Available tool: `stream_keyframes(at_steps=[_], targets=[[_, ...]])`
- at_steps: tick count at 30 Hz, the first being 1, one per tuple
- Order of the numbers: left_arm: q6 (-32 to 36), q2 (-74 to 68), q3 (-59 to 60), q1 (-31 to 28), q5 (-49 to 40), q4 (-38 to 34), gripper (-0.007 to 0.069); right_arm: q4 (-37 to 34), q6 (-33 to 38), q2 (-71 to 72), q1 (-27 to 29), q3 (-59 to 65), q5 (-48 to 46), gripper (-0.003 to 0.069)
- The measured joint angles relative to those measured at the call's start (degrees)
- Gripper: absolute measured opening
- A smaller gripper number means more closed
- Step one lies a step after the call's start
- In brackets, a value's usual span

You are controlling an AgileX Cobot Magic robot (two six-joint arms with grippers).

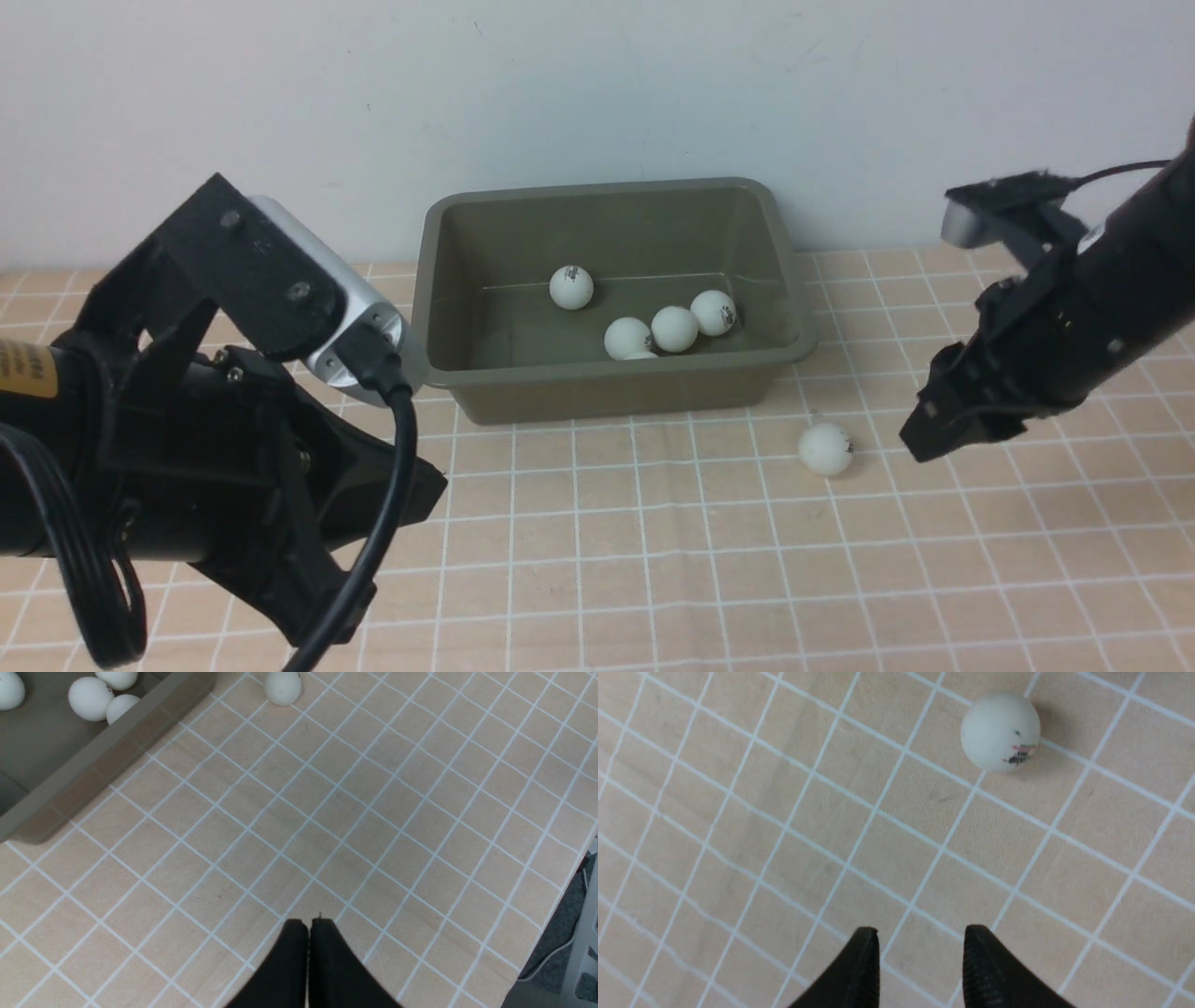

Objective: Put the table tennis balls into the box on the light coffee tablecloth.
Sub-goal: 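Reach for and grasp a ping pong ball on the table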

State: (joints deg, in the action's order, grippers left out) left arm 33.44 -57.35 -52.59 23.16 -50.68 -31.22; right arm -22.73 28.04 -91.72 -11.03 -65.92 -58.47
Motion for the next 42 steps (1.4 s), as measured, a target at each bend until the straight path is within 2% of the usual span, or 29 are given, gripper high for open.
stream_keyframes(at_steps=[5, 10, 15, 30, 33, 35, 36, 38, 42], targets=[[0.0, 0.0, 0.0, 0.0, 0.17, 0.0, -0.0045, 0.26, 2.26, -1.95, -3.28, 2.86, 12.3, 0.0315], [0.0, 0.0, 0.0, 0.0, 0.24, 0.0, -0.0045, -0.22, 2.76, -6.79, -3.76, 2.95, 20.79, 0.0467], [0.0, 0.0, 0.0, 0.0, 0.24, 0.0, -0.0045, -1.26, 3.0, -10.86, -3.76, 3.0, 23.97, 0.0503], [0.0, 0.0, 0.0, 0.0, 0.24, -1.12, -0.0045, -2.56, 2.78, -20.14, -3.76, -4.36, 23.08, 0.0502], [0.0, 0.0, 0.0, 0.0, 0.24, -1.19, -0.0045, -2.56, 2.09, -21.19, -3.76, -5.38, 21.23, 0.0484], [0.0, 0.0, 0.0, 0.0, 0.24, -1.32, -0.0045, -2.3, 1.29, -22.0, -3.76, -5.73, 18.95, 0.0424], [0.0, 0.0, 0.0, 0.0, 0.24, -1.36, -0.0045, -1.58, 0.31, -22.0, -3.76, -5.73, 18.02, 0.0385], [0.0, 0.0, 0.0, 0.0, 0.24, -1.49, -0.0045, 0.29, -2.04, -21.56, -3.7, -5.78, 16.98, 0.0356], [0.0, 0.0, 0.0, 0.0, 0.24, -1.54, -0.0045, 9.34, -8.45, -16.64, -2.25, -5.78, 16.34, 0.0359]])
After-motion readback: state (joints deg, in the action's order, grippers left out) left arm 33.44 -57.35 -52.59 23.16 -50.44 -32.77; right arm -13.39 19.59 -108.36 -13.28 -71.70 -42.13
